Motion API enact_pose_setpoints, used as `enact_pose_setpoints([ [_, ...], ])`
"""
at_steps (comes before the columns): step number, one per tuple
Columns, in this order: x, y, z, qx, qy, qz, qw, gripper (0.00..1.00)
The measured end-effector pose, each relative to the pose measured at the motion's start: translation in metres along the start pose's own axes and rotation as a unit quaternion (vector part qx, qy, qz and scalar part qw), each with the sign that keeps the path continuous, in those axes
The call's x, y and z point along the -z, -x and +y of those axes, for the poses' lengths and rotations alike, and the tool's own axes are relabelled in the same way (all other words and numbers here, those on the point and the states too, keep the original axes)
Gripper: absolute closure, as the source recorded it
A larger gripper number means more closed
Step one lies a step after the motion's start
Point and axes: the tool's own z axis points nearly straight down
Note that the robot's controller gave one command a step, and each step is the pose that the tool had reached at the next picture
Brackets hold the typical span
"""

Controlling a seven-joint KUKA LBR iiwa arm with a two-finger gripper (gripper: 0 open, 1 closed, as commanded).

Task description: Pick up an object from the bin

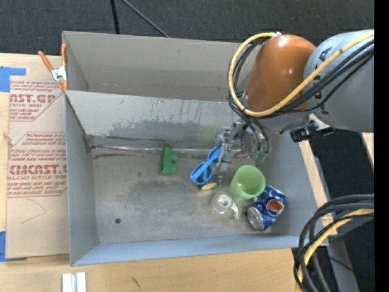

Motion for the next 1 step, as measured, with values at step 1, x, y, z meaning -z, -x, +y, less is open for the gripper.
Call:
enact_pose_setpoints([
  [1, 0.1766, 0.0216, -0.0041, 0.011, 0.000, -0.0010, 0.9999, 1.00],
])
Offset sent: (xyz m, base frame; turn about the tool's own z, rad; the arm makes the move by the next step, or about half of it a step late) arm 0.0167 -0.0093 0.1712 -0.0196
